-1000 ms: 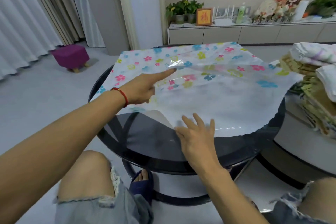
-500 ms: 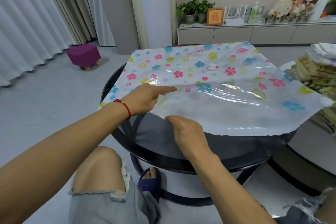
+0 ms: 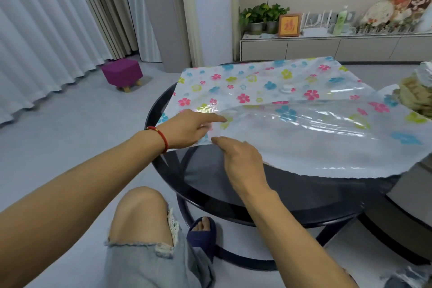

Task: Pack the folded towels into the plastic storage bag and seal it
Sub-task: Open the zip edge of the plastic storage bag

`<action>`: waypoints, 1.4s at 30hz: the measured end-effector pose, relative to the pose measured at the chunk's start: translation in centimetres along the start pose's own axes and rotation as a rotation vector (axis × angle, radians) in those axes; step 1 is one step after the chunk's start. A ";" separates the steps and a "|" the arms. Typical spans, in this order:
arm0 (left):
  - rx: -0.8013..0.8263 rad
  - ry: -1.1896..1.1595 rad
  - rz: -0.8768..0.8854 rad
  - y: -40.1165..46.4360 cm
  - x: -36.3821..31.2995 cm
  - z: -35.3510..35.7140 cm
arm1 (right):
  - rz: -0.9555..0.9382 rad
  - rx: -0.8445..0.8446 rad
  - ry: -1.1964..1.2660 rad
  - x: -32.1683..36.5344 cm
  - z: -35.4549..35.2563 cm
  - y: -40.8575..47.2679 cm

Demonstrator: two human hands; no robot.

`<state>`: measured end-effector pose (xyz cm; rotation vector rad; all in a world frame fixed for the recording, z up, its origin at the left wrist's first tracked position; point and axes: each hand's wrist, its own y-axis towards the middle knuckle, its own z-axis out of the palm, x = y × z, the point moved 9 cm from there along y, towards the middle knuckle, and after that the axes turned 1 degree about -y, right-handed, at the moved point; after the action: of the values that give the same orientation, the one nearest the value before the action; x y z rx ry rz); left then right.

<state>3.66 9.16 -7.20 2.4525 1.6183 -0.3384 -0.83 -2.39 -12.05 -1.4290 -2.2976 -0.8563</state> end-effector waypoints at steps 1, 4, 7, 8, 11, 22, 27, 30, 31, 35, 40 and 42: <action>-0.030 0.034 -0.027 0.0 0.5 -0.3 | -0.002 -0.001 0.038 -0.2 0.2 -0.4; -0.180 0.050 -0.072 0.9 0.8 -2.7 | -0.043 0.092 0.059 0.1 2.0 -2.9; -0.359 -0.072 -0.166 2.0 1.9 -6.0 | -0.053 0.034 -0.101 0.4 1.9 -5.5; -0.363 -0.117 -0.185 2.2 2.0 -6.4 | -0.014 0.040 -0.082 0.3 1.7 -5.6; -0.129 -0.198 -0.135 2.0 1.1 -4.2 | -0.042 -0.002 -0.003 2.1 1.1 -3.7; -0.142 -0.105 -0.116 -1.3 3.0 -3.7 | -0.186 0.143 -0.039 3.9 5.1 -2.6; -0.231 -0.219 -0.181 0.5 3.3 -5.5 | -0.156 0.121 -0.114 3.5 4.7 -3.9; -0.126 -0.118 -0.121 0.1 2.3 -4.0 | -0.145 0.061 -0.005 4.8 3.9 -2.2; -0.109 -0.109 -0.107 -0.1 2.1 -3.7 | -0.152 0.078 0.007 5.2 4.2 -1.7; -0.188 -0.108 -0.132 -0.6 2.5 -4.6 | -0.268 0.189 -0.157 6.3 6.7 -2.6; -0.175 0.222 0.016 0.3 -0.8 -4.2 | -0.137 0.180 0.127 3.9 4.6 -3.8; -0.192 0.469 0.106 1.2 -3.1 -4.0 | 0.000 -0.108 0.281 1.2 -1.0 -3.2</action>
<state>3.88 7.04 -2.48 2.5764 1.5733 0.4203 -4.25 -3.23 -11.63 -1.2583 -2.0699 -1.1190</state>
